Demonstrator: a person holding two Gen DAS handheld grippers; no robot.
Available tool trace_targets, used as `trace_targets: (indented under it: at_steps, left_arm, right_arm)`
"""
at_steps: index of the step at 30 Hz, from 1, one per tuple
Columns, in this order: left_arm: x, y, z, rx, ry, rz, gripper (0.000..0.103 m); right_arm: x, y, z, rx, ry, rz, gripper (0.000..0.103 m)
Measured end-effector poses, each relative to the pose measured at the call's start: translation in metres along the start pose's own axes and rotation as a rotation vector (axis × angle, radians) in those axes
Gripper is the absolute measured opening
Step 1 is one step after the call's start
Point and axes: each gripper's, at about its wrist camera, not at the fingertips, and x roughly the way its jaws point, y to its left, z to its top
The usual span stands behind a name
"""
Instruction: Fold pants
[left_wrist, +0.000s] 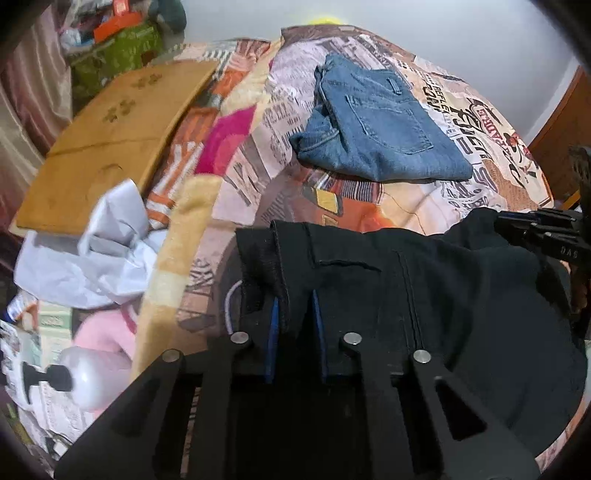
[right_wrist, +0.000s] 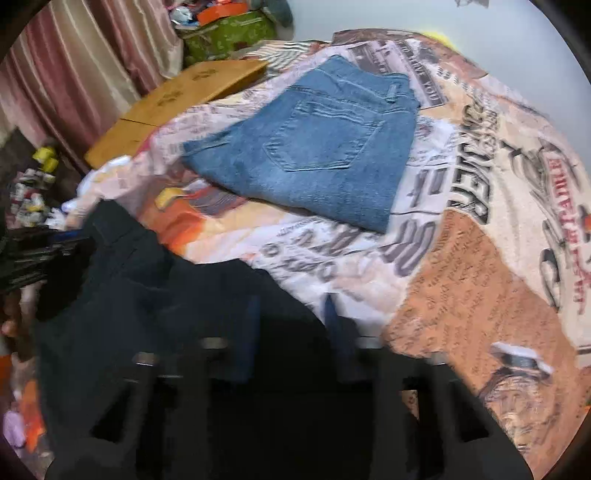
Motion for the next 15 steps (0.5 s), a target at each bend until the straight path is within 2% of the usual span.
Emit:
trace_targets:
  at_steps: [5, 7, 10, 13, 15]
  left_arm:
    - [-0.006, -0.001, 0.000, 0.008, -0.017, 0.019, 0.010]
    - [-0.006, 0.001, 0.000, 0.001, -0.014, 0.018, 0.010]
    - [-0.003, 0.002, -0.001, -0.006, -0.002, 0.011, 0.010]
    - [-0.001, 0.004, -0.004, -0.016, 0.007, 0.009, 0.010]
    - [-0.001, 0.004, -0.005, -0.020, 0.010, 0.011, 0.009]
  right_arm:
    - [0.000, 0.014, 0.000, -0.076, -0.005, -0.056, 0.013]
    - [0.001, 0.013, 0.005, -0.066, 0.004, -0.058, 0.019]
    - [0.008, 0.014, 0.014, -0.057, 0.054, 0.001, 0.052]
    - [0.019, 0.023, 0.018, -0.098, 0.071, -0.004, 0.053]
    - [0.027, 0.029, 0.018, -0.120, 0.067, -0.018, 0.046]
